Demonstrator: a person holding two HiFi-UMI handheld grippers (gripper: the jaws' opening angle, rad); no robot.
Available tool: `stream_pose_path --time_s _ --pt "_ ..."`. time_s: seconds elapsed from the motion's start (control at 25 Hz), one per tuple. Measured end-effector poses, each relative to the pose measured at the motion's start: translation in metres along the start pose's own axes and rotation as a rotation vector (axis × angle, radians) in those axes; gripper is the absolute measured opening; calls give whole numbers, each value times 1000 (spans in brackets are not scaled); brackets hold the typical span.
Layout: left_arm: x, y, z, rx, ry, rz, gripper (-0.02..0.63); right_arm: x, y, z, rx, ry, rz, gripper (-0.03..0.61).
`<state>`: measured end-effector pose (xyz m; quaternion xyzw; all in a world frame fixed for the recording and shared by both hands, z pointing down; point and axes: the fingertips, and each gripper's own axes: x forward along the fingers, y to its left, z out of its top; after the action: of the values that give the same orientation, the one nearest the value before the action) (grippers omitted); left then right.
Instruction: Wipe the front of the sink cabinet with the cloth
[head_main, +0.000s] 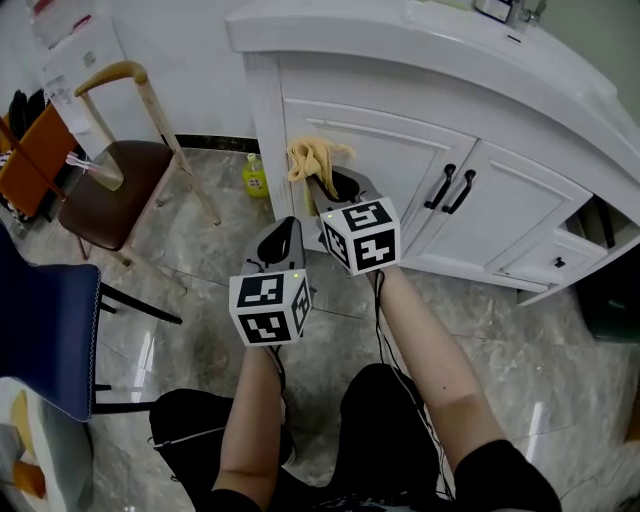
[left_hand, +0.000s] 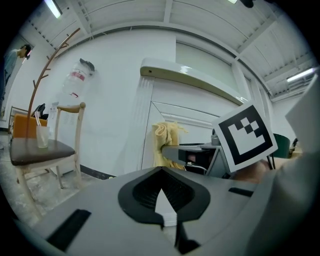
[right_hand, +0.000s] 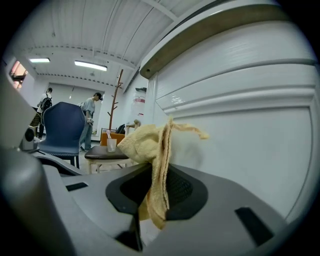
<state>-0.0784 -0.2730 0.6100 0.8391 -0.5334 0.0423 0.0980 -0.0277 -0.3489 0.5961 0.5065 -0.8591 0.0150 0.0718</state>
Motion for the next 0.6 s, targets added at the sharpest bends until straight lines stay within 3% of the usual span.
stream_pose_path --time_s 0.6 --pt "29 -59 -7 34 6 -94 15 -81 -87 -37 120 -16 -212 83"
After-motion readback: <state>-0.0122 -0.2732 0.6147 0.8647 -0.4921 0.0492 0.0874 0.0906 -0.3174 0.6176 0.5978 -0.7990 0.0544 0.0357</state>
